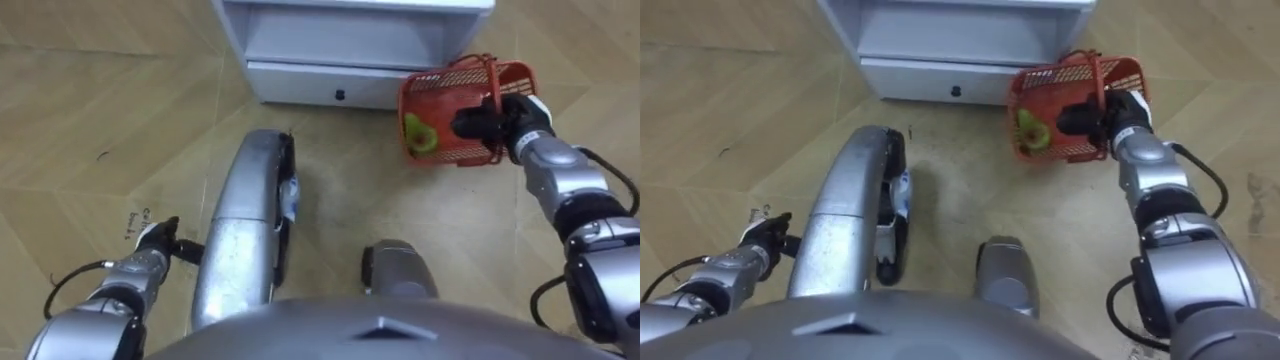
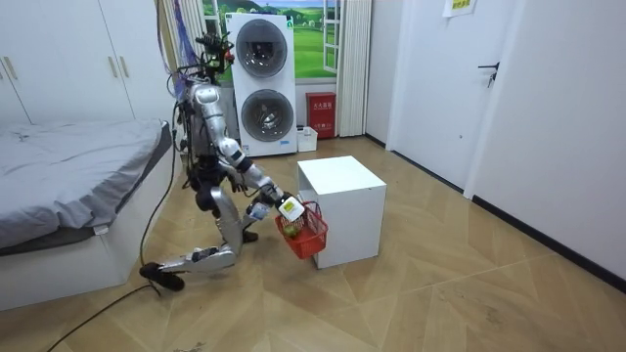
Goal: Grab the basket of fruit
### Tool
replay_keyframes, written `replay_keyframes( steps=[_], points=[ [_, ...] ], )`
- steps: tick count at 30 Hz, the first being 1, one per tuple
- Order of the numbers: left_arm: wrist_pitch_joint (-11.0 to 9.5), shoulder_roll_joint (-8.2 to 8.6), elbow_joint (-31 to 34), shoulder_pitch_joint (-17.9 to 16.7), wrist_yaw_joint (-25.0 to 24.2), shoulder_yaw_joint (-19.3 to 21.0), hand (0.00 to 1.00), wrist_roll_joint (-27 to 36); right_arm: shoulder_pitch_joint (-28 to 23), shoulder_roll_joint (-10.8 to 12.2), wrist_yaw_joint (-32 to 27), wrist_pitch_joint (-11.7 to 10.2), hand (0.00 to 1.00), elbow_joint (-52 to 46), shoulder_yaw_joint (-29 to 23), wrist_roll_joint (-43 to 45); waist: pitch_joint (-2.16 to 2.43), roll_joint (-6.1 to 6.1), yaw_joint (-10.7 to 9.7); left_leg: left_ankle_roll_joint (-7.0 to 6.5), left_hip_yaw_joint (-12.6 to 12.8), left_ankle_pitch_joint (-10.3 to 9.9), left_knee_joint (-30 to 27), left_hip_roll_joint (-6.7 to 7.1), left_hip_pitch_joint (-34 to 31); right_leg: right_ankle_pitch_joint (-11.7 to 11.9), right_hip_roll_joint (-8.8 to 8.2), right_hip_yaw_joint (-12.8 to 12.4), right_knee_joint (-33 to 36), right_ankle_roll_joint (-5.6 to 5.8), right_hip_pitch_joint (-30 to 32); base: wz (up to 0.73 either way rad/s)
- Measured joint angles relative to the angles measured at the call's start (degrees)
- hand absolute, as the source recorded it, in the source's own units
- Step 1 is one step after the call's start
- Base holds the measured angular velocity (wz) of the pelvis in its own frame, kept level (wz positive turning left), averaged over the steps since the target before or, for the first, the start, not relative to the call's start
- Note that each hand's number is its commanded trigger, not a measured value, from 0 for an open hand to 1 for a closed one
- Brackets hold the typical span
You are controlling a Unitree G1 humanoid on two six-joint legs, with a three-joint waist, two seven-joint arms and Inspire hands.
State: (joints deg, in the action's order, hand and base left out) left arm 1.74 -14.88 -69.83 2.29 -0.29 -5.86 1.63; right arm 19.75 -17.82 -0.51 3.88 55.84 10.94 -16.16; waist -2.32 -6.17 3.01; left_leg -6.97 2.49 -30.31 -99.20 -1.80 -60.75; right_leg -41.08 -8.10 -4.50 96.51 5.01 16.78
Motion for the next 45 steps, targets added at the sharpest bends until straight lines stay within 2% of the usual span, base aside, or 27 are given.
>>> replay_keyframes(
  steps=[1, 2, 3, 4, 5, 7, 9, 11, 15, 18, 21, 22, 24, 25, 26, 27, 28, 29, 30, 31, 32, 34, 36, 37, 38, 40, 45],
  points=[
    [0.9, 0.06, 0.8, -1.7, 0.1, 0.1, 0.00, -0.8, -1.9, 0.0, -0.3, 0.4, 1.00, -1.9, -1.0, 0.3, -0.50, 0.29, 0.5, -0.62, 3.2, 0.2, 3.3, 2.71, -0.5, 0.4, -0.09, 0.3, -9.0, 0.25, -5.6, 0.07],
    [1.1, 0.94, 4.1, -2.2, 0.1, 0.0, 0.00, -2.4, -3.7, -2.5, -0.7, 0.6, 1.00, -3.1, -2.7, 0.1, 0.38, -1.52, -0.2, -2.05, 10.5, 1.9, 18.3, 7.87, -0.7, 0.8, -1.40, 0.3, -16.2, 0.71, -8.5, 0.26],
    [1.7, 1.19, 6.6, -3.8, 0.4, 0.1, 0.00, -2.4, -3.6, -3.7, -2.2, 1.5, 1.00, -3.4, -4.2, 0.5, 1.35, -1.04, 0.5, -4.55, 11.3, 7.5, 25.2, 8.74, -0.1, 2.0, -1.25, 0.6, -21.6, 0.91, -10.1, 0.37],
    [2.2, 1.17, 6.7, -4.2, 0.9, 0.3, 0.00, -2.4, -3.9, -3.7, -2.7, 2.2, 1.00, -4.7, -5.0, 1.3, 1.46, -1.08, 0.8, -5.17, 11.5, 6.7, 27.4, 8.71, 1.2, 3.5, -1.30, 1.4, -24.7, 0.33, -10.5, -0.20],
    [2.8, 1.23, 6.8, -4.2, 1.8, 0.6, 0.00, -2.4, -5.1, -3.6, -2.5, 2.4, 1.00, -7.6, -5.5, 2.8, 1.44, -1.06, 1.2, -5.19, 11.0, 7.4, 32.7, 8.60, 4.1, 4.5, -1.35, 1.9, -30.1, 0.79, -11.1, -0.31],
    [4.1, 1.46, 6.7, -5.3, 2.7, 2.1, 0.00, -4.4, -7.7, -3.1, -2.3, 2.4, 1.00, -9.1, -5.6, 4.9, 1.44, -1.03, 1.8, -4.12, 9.9, 9.4, 42.1, 8.61, 11.9, 4.8, -1.64, 3.6, -38.3, 0.89, -13.6, -0.55],
    [4.8, 1.42, 6.5, -7.2, 3.7, 4.3, 0.00, -7.0, -10.7, -3.0, -2.3, 2.3, 1.00, -11.4, -6.4, 5.5, 1.54, -0.92, 1.9, -2.94, 8.2, 11.3, 50.4, 8.61, 19.9, 7.4, -1.80, 5.5, -46.2, -0.12, -16.4, -0.58],
    [5.1, 1.31, 6.4, -8.9, 3.9, 5.8, 0.00, -7.4, -12.2, -3.0, -2.7, 1.5, 1.00, -15.1, -10.0, 5.1, 1.49, -0.87, 1.1, -2.12, 7.4, 12.7, 56.1, 8.48, 26.6, 12.6, -1.88, 8.3, -57.3, 0.28, -17.8, -0.36],
    [5.7, 1.84, 6.9, -9.9, 4.1, 5.9, 0.00, -7.3, -12.6, -3.1, -4.0, 1.0, 1.00, -21.0, -13.5, 4.4, 1.68, -0.80, 0.3, -2.08, 7.9, 12.7, 56.3, 8.14, 29.1, 14.8, -1.80, 9.7, -58.1, -0.20, -18.9, -0.06],
    [6.3, 2.18, 6.9, -10.4, 4.6, 7.6, 0.00, -7.3, -12.5, -3.0, -3.8, 1.0, 1.00, -24.1, -13.6, 2.7, 1.59, -0.92, 0.0, -1.70, 8.6, 12.2, 58.7, 8.46, 32.1, 18.1, -2.40, 9.3, -52.8, -0.47, -17.8, 0.05],
    [6.7, 1.87, 8.0, -11.7, 5.1, 8.1, 0.00, -6.9, -12.5, -2.6, -3.7, 1.0, 1.00, -24.9, -13.4, 2.7, 1.46, -0.24, 0.2, -1.70, 7.9, 12.2, 63.0, 8.78, 38.0, 30.2, -3.00, 9.2, -43.0, -1.43, -14.7, -0.02],
    [7.0, 1.51, 8.1, -11.8, 5.2, 8.0, 0.00, -6.9, -12.5, -2.3, -3.7, 1.0, 1.00, -25.3, -13.4, 3.3, 1.62, 0.28, 0.0, -1.59, 6.7, 12.3, 65.1, 8.73, 40.3, 36.3, -2.87, 9.2, -39.4, -1.39, -12.7, 0.03],
    [7.0, 0.87, 9.1, -11.2, 5.4, 8.0, 0.00, -6.9, -12.5, -2.0, -3.4, 1.1, 1.00, -27.2, -13.5, 3.9, 1.63, 0.56, 0.1, -1.18, 5.6, 13.4, 68.4, 8.44, 43.1, 33.0, -3.09, 9.5, -34.3, -1.42, -7.2, 0.13],
    [7.0, 0.76, 9.2, -10.6, 6.1, 7.8, 0.00, -6.7, -12.4, -2.1, -3.0, 1.3, 1.00, -27.8, -13.5, 4.1, 1.69, 1.04, 0.0, -0.94, 4.7, 14.0, 70.5, 7.94, 44.9, 28.8, -2.23, 9.4, -34.4, -1.42, -3.8, 0.28],
    [6.8, 0.82, 9.2, -9.6, 6.4, 7.7, 0.00, -6.1, -12.4, -2.1, -2.8, 1.7, 1.00, -28.2, -13.4, 4.5, 1.67, 1.61, -0.2, -0.53, 3.8, 14.4, 72.1, 7.17, 46.7, 25.5, -1.35, 9.2, -38.0, -1.42, -1.4, 0.26],
    [6.6, 0.94, 9.4, -9.2, 6.4, 7.8, 0.00, -5.9, -12.5, -2.1, -2.6, 2.0, 1.00, -28.7, -13.4, 5.0, 1.63, 1.86, -0.2, -0.30, 3.5, 14.5, 72.9, 6.73, 47.6, 24.3, -0.94, 9.3, -41.2, -1.46, -0.5, 0.17],
    [6.2, 1.13, 10.0, -9.0, 6.4, 7.8, 0.00, -5.5, -12.6, -2.0, -2.1, 2.4, 1.00, -29.9, -13.2, 5.7, 1.68, 2.08, -0.1, 0.36, 2.8, 14.9, 74.8, 6.15, 49.5, 23.3, -0.29, 9.2, -50.1, -1.53, 0.3, 0.13],
    [5.7, 1.46, 10.2, -9.0, 6.4, 7.8, 0.00, -4.3, -12.6, -1.9, -1.9, 2.5, 1.00, -31.1, -13.0, 5.7, 1.75, 1.96, 0.0, 0.89, 2.4, 15.2, 76.7, 6.02, 51.3, 23.6, 0.31, 9.1, -60.8, -1.77, 0.1, 0.13],
    [5.5, 1.74, 10.2, -8.9, 6.4, 7.8, 0.00, -4.2, -12.6, -1.9, -1.9, 2.5, 1.00, -31.8, -12.8, 5.9, 1.83, 1.86, 0.0, 1.06, 2.3, 15.2, 77.3, 5.99, 52.0, 25.2, 0.38, 9.1, -65.9, -2.21, -0.2, 0.14],
    [5.4, 2.96, 10.1, -9.0, 6.6, 8.0, 0.00, -3.9, -12.7, -2.0, -1.9, 2.4, 1.00, -32.4, -12.8, 6.6, 2.53, 2.91, -0.1, 2.11, 1.8, 15.2, 78.1, 4.92, 53.3, 28.4, 1.42, 9.4, -69.1, -2.88, -1.7, -0.14],
    [5.1, 3.65, 10.3, -9.3, 6.6, 8.0, 0.00, -4.0, -12.7, -2.0, -1.8, 2.5, 1.00, -33.3, -12.5, 6.5, 2.80, 3.33, 0.8, 3.17, 2.0, 15.9, 80.2, 3.62, 54.7, 30.0, 2.81, 10.1, -73.1, -3.87, -4.0, -0.15],
    [5.0, 3.57, 10.1, -9.7, 6.5, 8.3, 0.00, -4.3, -12.9, -2.0, -1.6, 2.5, 1.00, -35.7, -11.5, 6.4, 2.75, 3.36, 0.5, 4.63, 2.1, 16.9, 82.8, 2.38, 56.6, 31.5, 4.26, 11.0, -77.8, -4.68, -7.4, 0.04],
    [5.2, 3.39, 9.9, -10.1, 6.4, 8.6, 0.00, -3.8, -12.9, -1.9, -1.0, 2.5, 1.00, -37.7, -10.7, 6.3, 2.05, 1.78, 0.5, 5.64, 2.4, 17.3, 81.9, 2.04, 56.6, 31.9, 4.29, 10.4, -80.5, -5.02, -10.4, 0.24],
    [5.2, 3.45, 10.0, -10.6, 6.3, 9.0, 0.00, -3.5, -12.9, -2.2, -0.4, 2.5, 1.00, -39.1, -10.6, 6.2, 2.14, 1.83, -0.2, 6.68, 2.4, 19.1, 86.1, 0.90, 56.4, 31.9, 4.65, 9.5, -81.6, -4.95, -11.6, 0.20],
    [5.3, 3.43, 10.1, -10.9, 6.3, 9.1, 0.00, -3.4, -12.9, -2.3, 0.4, 2.7, 1.00, -39.3, -10.5, 6.1, 2.34, 1.30, 0.6, 5.97, 3.4, 19.8, 87.4, 0.50, 57.6, 32.0, 5.12, 9.2, -82.4, -4.65, -12.0, 0.11],
    [5.4, 3.48, 10.0, -11.8, 6.3, 9.1, 0.00, -3.4, -12.9, -2.2, 1.6, 3.4, 1.00, -40.6, -9.6, 5.5, 2.38, 0.64, 2.1, 6.01, 3.6, 19.9, 87.9, 0.63, 58.5, 32.2, 5.31, 9.5, -84.5, -4.49, -13.3, -0.14],
    [5.5, 3.66, 9.0, -12.2, 6.4, 9.0, 0.00, -3.5, -12.9, -1.9, 6.0, 3.4, 1.00, -44.5, -7.0, 5.6, 2.12, 0.96, 2.3, 6.01, 3.2, 19.9, 88.6, 0.85, 58.8, 32.7, 5.61, 10.9, -87.0, -4.22, -14.6, 0.01]
  ],
)
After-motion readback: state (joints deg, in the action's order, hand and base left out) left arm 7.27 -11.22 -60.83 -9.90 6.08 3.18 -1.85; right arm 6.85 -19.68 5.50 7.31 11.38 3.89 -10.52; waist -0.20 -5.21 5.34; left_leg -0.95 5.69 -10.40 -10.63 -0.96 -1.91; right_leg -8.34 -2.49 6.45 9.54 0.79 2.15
